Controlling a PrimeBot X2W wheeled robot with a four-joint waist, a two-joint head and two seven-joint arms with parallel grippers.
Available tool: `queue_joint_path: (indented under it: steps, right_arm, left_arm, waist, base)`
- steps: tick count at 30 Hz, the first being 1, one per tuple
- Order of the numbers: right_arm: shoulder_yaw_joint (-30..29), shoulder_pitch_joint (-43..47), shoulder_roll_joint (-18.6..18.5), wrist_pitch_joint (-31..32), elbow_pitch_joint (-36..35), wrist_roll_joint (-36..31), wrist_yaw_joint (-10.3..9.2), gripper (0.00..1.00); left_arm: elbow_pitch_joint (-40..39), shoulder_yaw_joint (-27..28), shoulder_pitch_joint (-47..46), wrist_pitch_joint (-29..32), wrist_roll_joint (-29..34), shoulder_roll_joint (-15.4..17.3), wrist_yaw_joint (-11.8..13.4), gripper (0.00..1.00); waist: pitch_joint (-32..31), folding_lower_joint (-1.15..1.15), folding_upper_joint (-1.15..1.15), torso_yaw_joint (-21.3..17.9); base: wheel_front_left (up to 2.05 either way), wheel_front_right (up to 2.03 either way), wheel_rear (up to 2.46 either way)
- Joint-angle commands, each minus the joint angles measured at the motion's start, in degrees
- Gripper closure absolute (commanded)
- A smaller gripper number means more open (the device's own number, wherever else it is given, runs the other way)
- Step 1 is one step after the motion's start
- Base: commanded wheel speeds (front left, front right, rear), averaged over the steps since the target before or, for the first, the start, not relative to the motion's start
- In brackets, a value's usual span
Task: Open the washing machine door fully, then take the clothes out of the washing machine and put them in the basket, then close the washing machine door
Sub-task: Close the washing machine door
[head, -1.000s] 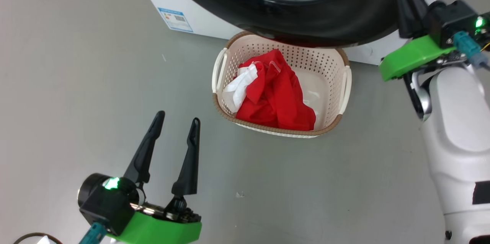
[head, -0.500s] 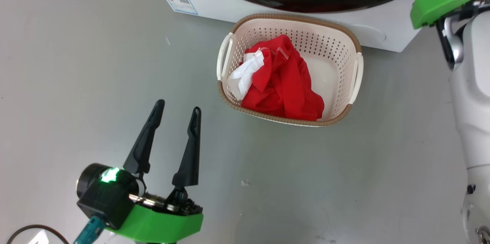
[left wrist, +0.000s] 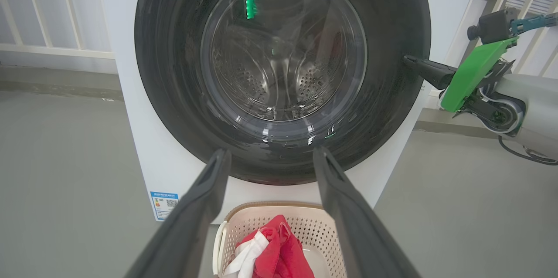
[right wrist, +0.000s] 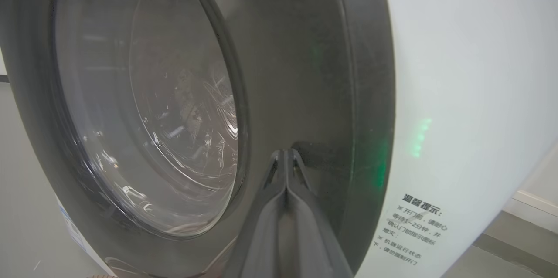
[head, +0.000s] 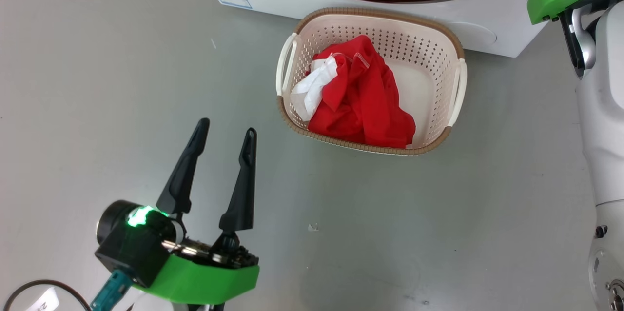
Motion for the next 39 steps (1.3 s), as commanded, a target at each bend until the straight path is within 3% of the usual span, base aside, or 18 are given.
queue_joint_path:
  steps: [1,19,20,21,22,23,24,39]
  right_arm:
    - [0.0,-1.2,0.7,0.1,-1.4,-0.2,-0.14,1.0]
    - [6.4,8.3,3.1,0.1,-8.1,6.3,-0.14,1.0]
    - [6.8,9.3,3.2,0.1,-8.7,6.8,-0.14,0.89]
    - [7.3,10.3,3.4,0.1,-9.3,7.3,-0.14,0.69]
    - [7.7,11.3,3.5,0.1,-9.9,7.8,-0.14,0.59]
    - [8.0,12.3,3.5,0.1,-10.6,8.3,-0.14,0.22]
    - [8.3,13.4,3.6,0.1,-11.3,8.6,-0.14,0.0]
    - [8.1,30.3,3.9,0.1,-24.1,14.3,-0.14,0.0]
  left_arm:
    - [-1.8,1.9,-1.3,-0.4,-0.2,0.6,0.4,0.0]
    - [-3.0,3.0,-0.3,-0.4,0.0,0.6,1.5,0.0]
    - [-2.8,2.9,-0.2,-0.4,0.2,0.6,1.3,0.0]
    - [-2.5,2.8,-0.1,-0.4,0.6,0.6,1.0,0.0]
    - [-2.2,2.8,0.0,-0.4,0.8,0.6,0.8,0.0]
    - [-1.9,2.9,0.2,-0.4,0.7,0.6,0.7,0.0]
    - [-1.6,3.0,0.3,-0.4,0.6,0.6,0.6,0.0]
    - [0.7,4.6,3.3,-0.4,1.1,0.6,0.3,0.0]
  waist:
    - [-0.1,0.0,0.0,-0.1]
    - [-3.4,0.0,0.0,-3.4]
    - [-3.7,0.0,0.0,-3.7]
    - [-4.0,0.0,0.0,-4.0]
    - [-4.3,0.0,0.0,-4.3]
    - [-4.7,0.0,0.0,-4.7]
    - [-5.1,0.0,0.0,-5.0]
    - [-11.4,0.0,0.0,-9.8]
  base:
    - [0.0,0.0,0.0]
    - [0.0,0.0,0.0]
    - [0.0,0.0,0.0]
    - [0.0,0.0,0.0]
    - [0.0,0.0,0.0]
    - [0.0,0.0,0.0]
    - [0.0,0.0,0.0]
    - [0.0,0.0,0.0]
